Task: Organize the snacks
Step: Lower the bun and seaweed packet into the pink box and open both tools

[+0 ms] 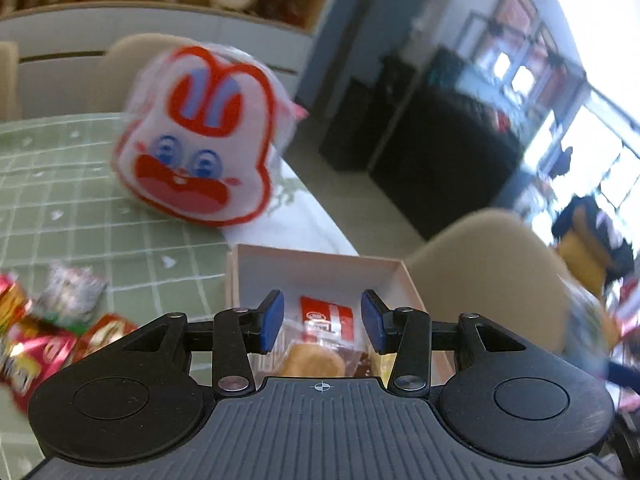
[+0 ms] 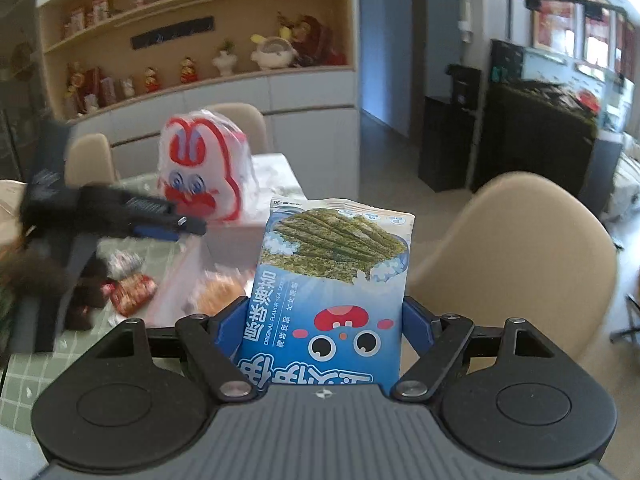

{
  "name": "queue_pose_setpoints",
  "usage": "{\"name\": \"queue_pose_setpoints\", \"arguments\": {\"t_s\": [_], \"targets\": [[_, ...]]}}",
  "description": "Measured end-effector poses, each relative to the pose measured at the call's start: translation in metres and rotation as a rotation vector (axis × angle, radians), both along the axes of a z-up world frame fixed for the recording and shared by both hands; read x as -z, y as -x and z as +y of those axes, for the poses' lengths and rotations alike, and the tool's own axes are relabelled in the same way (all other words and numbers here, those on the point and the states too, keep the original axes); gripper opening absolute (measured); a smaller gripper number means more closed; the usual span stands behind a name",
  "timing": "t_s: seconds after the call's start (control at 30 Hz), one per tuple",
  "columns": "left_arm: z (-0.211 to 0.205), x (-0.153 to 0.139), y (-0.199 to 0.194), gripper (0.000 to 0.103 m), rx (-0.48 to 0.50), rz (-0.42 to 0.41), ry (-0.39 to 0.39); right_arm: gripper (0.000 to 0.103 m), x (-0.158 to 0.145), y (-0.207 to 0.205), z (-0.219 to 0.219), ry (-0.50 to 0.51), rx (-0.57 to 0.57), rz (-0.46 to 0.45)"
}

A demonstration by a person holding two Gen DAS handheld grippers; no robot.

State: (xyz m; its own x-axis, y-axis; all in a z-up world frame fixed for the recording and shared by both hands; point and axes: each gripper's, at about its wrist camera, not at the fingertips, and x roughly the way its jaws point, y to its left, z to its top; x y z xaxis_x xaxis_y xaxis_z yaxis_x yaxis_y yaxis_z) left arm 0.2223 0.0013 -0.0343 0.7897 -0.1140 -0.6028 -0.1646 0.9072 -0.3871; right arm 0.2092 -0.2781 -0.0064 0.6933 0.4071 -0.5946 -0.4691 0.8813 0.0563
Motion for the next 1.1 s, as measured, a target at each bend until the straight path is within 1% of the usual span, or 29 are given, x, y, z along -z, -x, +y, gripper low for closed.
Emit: {"name": "queue_pose_setpoints", "arguments": {"t_s": [0.07,0.17,0.27,0.33,0.43,0.5,0.53,0.57,0.63,0.7,0.77,0.8,1.0,1.03,1.1], "targets": [[0.005,0.004,0.018,0.047,-0.016,0.007,0.060,0.080,-0.002,-0.023,0.015,-0.029,-0.034,0.023],[0.005,0.019,0.046,0.047,-0.015,0.061,0.114,0.080,0.007,-0.068,0.049,-0.055,-0.057,0.107],[0.009,0.030,0.081,0.047,-0.009,0.118,0.134,0.080,0.031,-0.110,0.084,-0.049,-0.067,0.209],[0.020,0.037,0.099,0.047,-0.029,0.146,0.139,0.080,0.054,-0.131,0.106,0.002,-0.047,0.262],[0.040,0.042,0.128,0.047,-0.102,0.176,0.119,0.080,0.084,-0.144,0.130,0.085,-0.035,0.313],[0.057,0.048,0.146,0.047,-0.166,0.191,0.135,0.081,0.104,-0.146,0.141,0.140,-0.036,0.345],[0.066,0.051,0.153,0.047,-0.192,0.199,0.152,0.085,0.113,-0.145,0.145,0.162,-0.028,0.358],[0.075,0.056,0.161,0.047,-0.217,0.204,0.168,0.087,0.120,-0.143,0.146,0.159,-0.013,0.365],[0.089,0.062,0.173,0.047,-0.253,0.210,0.185,0.088,0.127,-0.143,0.145,0.122,0.006,0.394],[0.096,0.061,0.183,0.047,-0.266,0.212,0.191,0.088,0.126,-0.142,0.142,0.099,0.013,0.419],[0.103,0.064,0.190,0.047,-0.263,0.206,0.200,0.088,0.119,-0.138,0.140,0.105,0.001,0.419],[0.106,0.066,0.193,0.047,-0.262,0.206,0.201,0.088,0.114,-0.133,0.139,0.119,-0.009,0.401],[0.118,0.071,0.211,0.047,-0.257,0.214,0.166,0.088,0.077,-0.106,0.139,0.282,-0.050,0.228],[0.121,0.073,0.215,0.047,-0.253,0.215,0.167,0.088,0.069,-0.104,0.139,0.282,-0.062,0.210],[0.126,0.074,0.218,0.047,-0.246,0.212,0.174,0.088,0.052,-0.101,0.134,0.233,-0.062,0.198]]}}
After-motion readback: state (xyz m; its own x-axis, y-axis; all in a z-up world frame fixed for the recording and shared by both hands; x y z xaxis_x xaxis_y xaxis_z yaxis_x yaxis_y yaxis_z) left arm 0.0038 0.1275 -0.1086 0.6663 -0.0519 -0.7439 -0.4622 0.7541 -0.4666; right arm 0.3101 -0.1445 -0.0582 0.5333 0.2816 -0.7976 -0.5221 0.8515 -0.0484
